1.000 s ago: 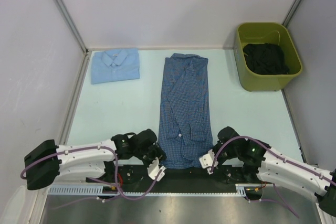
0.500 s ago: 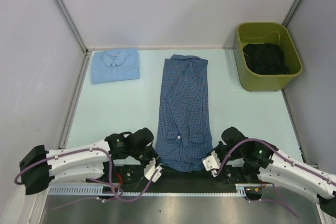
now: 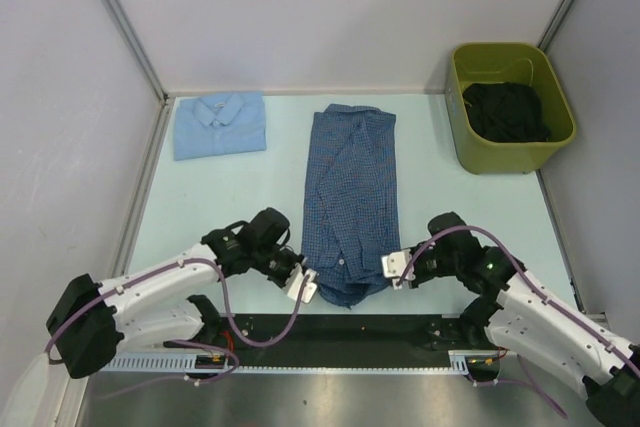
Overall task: Fold and stack the long sleeve shirts
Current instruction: Fold the shirt
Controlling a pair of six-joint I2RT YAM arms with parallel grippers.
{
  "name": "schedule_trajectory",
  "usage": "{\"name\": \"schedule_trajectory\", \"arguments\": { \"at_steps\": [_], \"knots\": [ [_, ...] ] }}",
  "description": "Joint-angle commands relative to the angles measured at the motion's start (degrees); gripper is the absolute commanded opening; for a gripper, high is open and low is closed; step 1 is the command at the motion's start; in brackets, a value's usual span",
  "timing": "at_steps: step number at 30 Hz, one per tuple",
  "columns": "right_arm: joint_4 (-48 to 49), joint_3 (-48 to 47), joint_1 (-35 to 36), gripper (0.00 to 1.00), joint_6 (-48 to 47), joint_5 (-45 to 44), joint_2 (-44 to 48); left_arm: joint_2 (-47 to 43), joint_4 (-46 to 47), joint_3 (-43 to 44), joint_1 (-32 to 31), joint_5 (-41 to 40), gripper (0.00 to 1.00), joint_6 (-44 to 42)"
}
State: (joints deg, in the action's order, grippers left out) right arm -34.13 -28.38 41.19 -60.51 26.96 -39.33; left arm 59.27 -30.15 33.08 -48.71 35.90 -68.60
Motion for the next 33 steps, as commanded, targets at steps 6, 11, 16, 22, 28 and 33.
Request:
{"name": "schedule_trajectory", "arguments": {
  "at_steps": [6, 11, 16, 22, 28, 33],
  "knots": [
    [10.22, -8.87, -16.38, 0.00, -9.87, 13.46, -16.87, 15.42, -0.43, 16.44, 12.13, 8.13, 0.00, -4.43],
    [17.23, -20.47, -26.42, 0.00, -13.40, 18.38, -35.87, 34.73, -2.19, 34.22, 19.42, 9.36, 0.00, -1.28],
    [22.18, -35.30, -29.41, 0.00, -14.98, 19.27, -56.42, 48.46, -4.82, 50.92, 23.04, 8.31, 0.00, -0.66],
    [22.80, -44.29, -30.12, 0.00, -17.35, 19.62, -67.62, 58.14, -7.28, 61.13, 25.50, 5.85, 0.00, -0.31],
    [23.14, -45.36, -30.20, 0.00, -17.98, 18.83, -70.88, 60.79, -8.08, 62.28, 26.38, 3.57, 0.02, 0.04],
    [23.93, -44.66, -29.59, 0.14, -17.02, 16.81, -70.45, 61.23, -6.95, 62.37, 27.00, 1.46, 0.10, 2.67]
  ]
}}
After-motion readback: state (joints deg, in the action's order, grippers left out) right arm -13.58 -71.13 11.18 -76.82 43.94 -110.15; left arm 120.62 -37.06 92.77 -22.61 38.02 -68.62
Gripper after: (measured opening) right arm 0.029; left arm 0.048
